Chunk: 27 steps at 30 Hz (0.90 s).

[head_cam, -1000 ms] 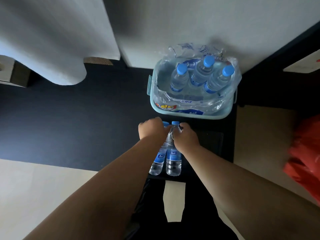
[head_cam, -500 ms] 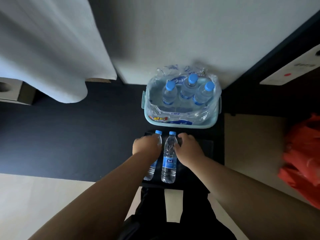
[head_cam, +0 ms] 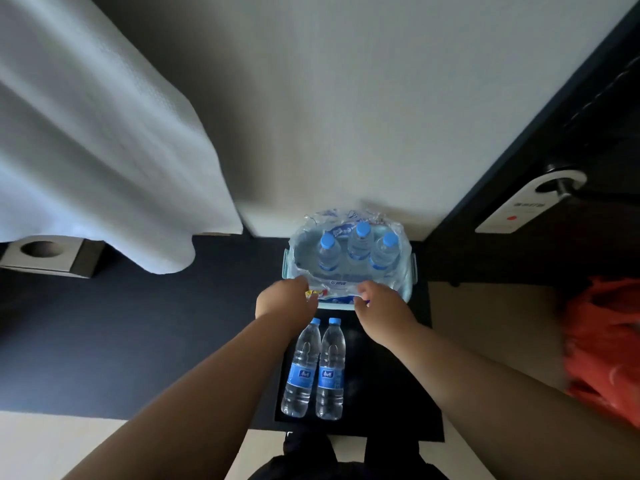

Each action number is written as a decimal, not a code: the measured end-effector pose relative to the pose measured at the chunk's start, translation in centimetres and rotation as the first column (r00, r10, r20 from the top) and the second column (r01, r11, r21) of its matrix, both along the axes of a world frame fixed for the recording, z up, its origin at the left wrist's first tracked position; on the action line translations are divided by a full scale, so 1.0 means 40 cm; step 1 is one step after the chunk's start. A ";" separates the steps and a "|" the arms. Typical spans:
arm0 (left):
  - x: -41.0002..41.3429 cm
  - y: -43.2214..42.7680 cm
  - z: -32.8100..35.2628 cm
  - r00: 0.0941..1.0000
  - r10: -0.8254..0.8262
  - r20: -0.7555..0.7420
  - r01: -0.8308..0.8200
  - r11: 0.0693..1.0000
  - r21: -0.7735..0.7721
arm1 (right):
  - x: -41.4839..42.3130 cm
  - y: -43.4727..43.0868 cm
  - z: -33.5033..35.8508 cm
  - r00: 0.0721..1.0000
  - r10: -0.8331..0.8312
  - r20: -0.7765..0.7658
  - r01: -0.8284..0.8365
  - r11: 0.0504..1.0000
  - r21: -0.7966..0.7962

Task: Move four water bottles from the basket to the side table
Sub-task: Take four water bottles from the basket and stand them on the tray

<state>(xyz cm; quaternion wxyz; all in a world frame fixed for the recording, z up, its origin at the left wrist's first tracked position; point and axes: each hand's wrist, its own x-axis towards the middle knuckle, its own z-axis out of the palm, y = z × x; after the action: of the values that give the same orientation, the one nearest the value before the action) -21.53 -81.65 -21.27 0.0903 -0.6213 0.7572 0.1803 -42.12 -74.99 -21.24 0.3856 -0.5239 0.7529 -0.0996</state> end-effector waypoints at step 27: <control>-0.172 -0.180 0.029 0.997 0.043 -0.062 -0.040 0.998 0.039 | -0.144 -0.202 0.018 0.956 0.090 -0.278 -0.118 0.989 -0.086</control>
<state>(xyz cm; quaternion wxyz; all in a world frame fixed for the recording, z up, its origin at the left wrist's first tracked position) -28.40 -88.87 -20.12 0.0746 -0.6291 0.7431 0.2157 -47.89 -83.05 -20.51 0.2555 -0.5906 0.7642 -0.0441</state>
